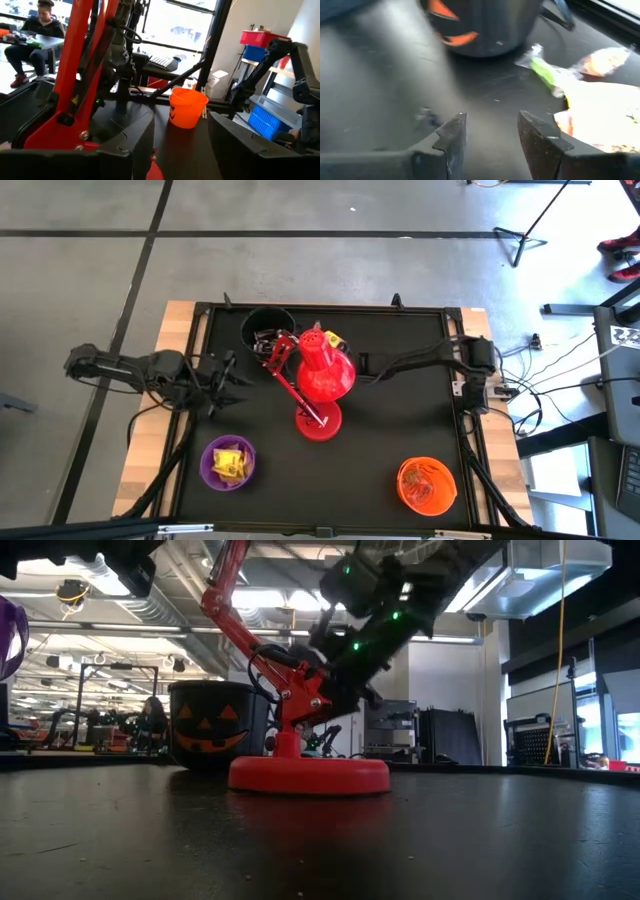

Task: Organize candy in baskets
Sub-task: Put the green gummy into the orange bucket

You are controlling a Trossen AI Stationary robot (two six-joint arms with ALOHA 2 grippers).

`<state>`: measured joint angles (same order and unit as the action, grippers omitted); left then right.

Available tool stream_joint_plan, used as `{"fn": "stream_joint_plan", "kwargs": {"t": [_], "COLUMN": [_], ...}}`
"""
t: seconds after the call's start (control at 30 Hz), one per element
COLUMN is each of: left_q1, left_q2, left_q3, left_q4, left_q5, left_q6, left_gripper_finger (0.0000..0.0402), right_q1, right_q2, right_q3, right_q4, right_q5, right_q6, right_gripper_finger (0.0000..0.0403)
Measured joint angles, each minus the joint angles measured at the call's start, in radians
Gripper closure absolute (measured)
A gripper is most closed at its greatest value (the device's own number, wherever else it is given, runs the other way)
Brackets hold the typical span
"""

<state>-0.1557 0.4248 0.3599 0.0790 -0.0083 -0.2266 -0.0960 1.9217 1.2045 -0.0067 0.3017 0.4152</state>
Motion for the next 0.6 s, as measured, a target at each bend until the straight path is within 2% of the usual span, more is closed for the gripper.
{"fn": "stream_joint_plan", "kwargs": {"t": [0.23, 0.6], "left_q1": [-0.015, -0.015], "left_q2": [0.043, 0.055], "left_q3": [0.000, 0.000], "left_q4": [0.000, 0.002], "left_q5": [-0.036, -0.083], "left_q6": [0.001, 0.035], "left_gripper_finger": [0.0228, 0.0228], "right_q1": [-0.083, -0.174], "right_q2": [0.014, 0.014], "right_q3": [0.000, 0.000], "right_q4": [0.011, 0.010], "right_q5": [-0.002, -0.030], "right_q6": [-0.032, -0.054], "right_gripper_finger": [0.0225, 0.0156]}}
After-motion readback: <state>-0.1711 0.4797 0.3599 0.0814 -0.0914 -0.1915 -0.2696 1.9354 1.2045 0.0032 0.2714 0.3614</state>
